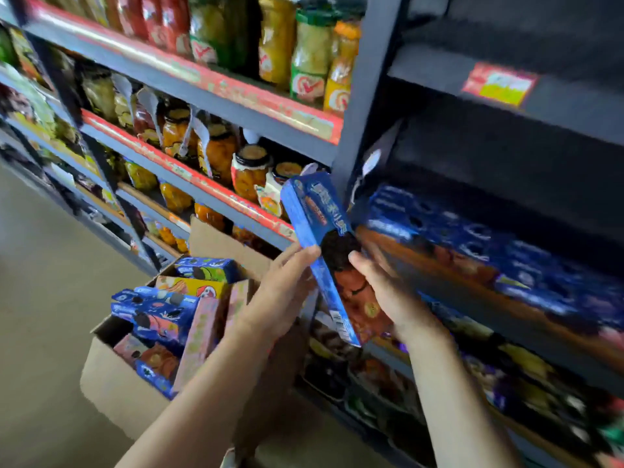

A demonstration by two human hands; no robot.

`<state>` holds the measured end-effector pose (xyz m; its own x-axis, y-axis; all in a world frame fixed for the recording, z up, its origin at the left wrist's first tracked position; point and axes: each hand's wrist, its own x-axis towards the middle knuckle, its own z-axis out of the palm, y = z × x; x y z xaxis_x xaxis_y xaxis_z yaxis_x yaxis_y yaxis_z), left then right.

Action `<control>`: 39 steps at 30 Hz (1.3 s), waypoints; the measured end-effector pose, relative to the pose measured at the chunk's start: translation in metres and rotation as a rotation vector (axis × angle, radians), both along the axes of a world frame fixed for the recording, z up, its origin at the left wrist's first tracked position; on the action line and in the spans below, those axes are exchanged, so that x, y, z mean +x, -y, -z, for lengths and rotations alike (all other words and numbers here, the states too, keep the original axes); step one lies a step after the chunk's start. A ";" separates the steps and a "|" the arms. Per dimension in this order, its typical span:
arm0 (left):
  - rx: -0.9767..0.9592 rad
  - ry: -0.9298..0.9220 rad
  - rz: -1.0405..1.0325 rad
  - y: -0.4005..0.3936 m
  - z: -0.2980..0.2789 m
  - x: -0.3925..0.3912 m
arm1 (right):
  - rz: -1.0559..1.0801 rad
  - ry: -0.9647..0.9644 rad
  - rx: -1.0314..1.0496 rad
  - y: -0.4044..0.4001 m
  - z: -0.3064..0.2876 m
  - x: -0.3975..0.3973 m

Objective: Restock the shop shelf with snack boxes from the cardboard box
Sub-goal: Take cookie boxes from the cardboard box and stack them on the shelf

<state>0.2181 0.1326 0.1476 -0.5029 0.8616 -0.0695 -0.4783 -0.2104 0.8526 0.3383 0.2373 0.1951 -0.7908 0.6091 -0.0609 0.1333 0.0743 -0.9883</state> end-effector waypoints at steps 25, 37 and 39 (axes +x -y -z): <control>-0.561 -1.765 0.016 -0.176 -0.056 0.121 | 0.494 0.708 1.099 -0.165 -0.081 0.207; -0.598 -1.766 -0.127 -0.133 -0.037 0.050 | 0.466 0.609 1.160 -0.175 -0.074 0.077; -0.612 -1.771 -0.097 -0.130 -0.038 0.050 | 0.440 0.653 1.159 -0.176 -0.068 0.063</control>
<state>0.2679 0.2629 0.1851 -0.3670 0.8899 0.2708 0.9211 0.3069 0.2398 0.4009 0.4136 0.2632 -0.5490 0.7530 0.3627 0.7645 0.6278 -0.1461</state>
